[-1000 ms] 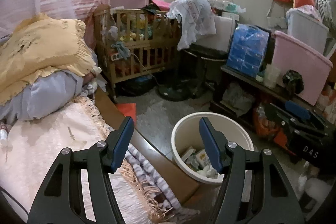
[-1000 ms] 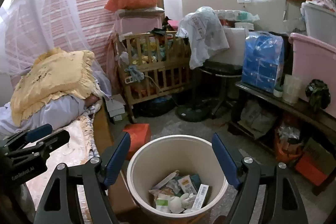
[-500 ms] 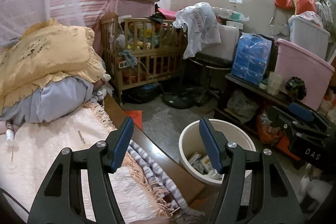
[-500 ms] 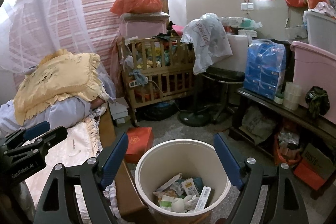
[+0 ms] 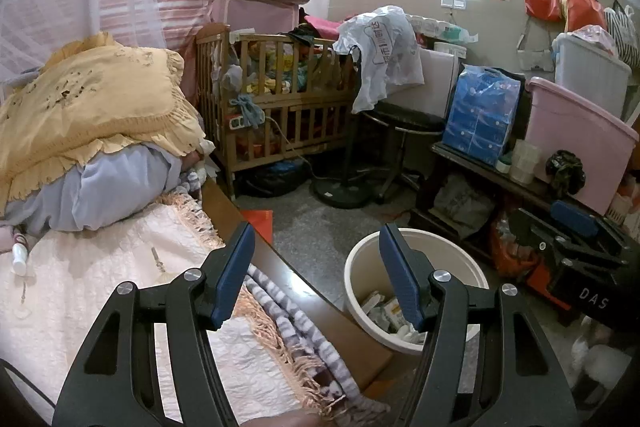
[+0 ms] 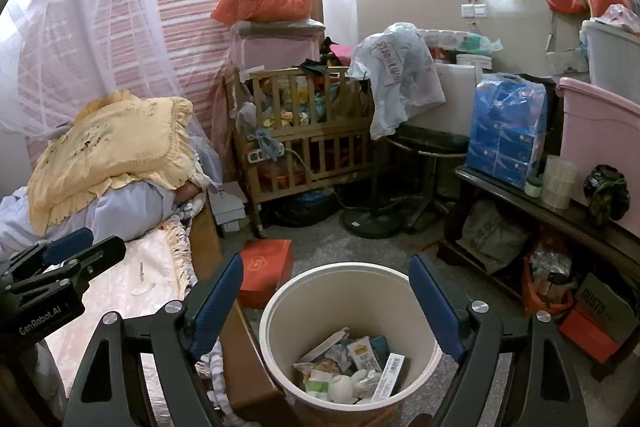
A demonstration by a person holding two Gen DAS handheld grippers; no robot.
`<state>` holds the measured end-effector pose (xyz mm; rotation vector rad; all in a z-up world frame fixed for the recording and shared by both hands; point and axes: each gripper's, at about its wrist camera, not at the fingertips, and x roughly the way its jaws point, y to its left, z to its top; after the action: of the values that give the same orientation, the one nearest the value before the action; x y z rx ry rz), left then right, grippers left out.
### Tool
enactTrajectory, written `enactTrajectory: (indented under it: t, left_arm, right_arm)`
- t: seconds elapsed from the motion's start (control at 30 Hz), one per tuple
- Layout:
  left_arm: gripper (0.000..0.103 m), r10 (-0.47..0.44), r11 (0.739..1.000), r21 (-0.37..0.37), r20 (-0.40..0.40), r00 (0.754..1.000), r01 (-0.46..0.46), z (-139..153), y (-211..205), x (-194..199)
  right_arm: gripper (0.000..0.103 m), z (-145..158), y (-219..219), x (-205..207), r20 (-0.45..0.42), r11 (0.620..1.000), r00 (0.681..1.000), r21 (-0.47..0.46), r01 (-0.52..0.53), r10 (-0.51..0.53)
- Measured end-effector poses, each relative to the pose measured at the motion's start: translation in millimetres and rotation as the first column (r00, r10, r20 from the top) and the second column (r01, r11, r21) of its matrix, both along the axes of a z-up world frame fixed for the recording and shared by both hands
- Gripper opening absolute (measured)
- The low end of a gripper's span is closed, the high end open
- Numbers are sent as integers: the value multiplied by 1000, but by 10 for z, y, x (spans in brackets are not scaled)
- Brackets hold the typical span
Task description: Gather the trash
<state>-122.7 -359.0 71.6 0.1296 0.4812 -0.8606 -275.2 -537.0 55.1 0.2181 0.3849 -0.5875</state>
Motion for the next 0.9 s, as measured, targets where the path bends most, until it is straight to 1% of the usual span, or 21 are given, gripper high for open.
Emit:
enactTrajectory:
  t: [0.9]
  left_arm:
    - [64, -6, 1000, 17, -2, 1000, 6, -1, -19, -35]
  right_arm:
    - [85, -66, -12, 37, -9, 1000, 1000, 5, -6, 6]
